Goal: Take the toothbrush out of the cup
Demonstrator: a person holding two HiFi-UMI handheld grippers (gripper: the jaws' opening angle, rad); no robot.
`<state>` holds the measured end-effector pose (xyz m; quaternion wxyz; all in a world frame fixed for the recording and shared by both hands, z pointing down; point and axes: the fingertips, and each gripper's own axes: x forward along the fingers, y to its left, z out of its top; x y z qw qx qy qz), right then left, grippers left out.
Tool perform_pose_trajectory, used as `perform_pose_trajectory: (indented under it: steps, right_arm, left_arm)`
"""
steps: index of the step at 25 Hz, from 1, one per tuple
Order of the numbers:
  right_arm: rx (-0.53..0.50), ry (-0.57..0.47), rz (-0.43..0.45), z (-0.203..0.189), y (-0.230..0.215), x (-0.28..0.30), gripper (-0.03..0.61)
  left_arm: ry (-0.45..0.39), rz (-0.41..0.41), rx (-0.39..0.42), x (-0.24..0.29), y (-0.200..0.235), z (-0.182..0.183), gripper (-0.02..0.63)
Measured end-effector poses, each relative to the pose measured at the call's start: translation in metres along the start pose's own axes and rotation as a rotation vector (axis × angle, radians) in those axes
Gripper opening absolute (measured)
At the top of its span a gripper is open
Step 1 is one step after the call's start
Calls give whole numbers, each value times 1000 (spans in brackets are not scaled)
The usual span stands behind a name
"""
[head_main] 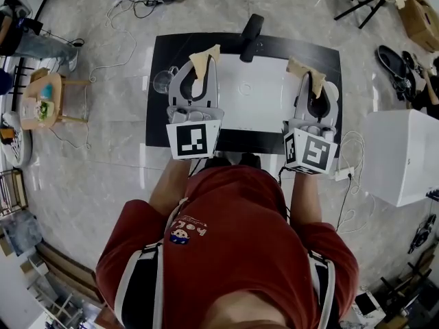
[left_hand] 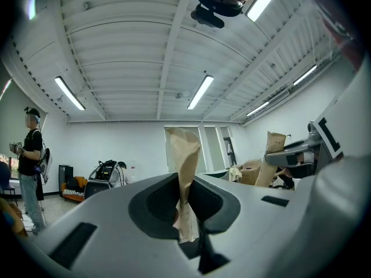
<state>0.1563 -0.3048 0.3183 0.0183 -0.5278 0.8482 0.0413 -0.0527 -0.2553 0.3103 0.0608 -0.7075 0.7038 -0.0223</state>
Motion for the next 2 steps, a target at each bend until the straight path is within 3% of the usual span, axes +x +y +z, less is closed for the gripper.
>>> perform_pose_trajectory:
  steps: [2]
  right_arm:
    - [3, 1, 1, -1, 0, -1, 61]
  left_arm:
    - [1, 2, -1, -1, 0, -1, 37]
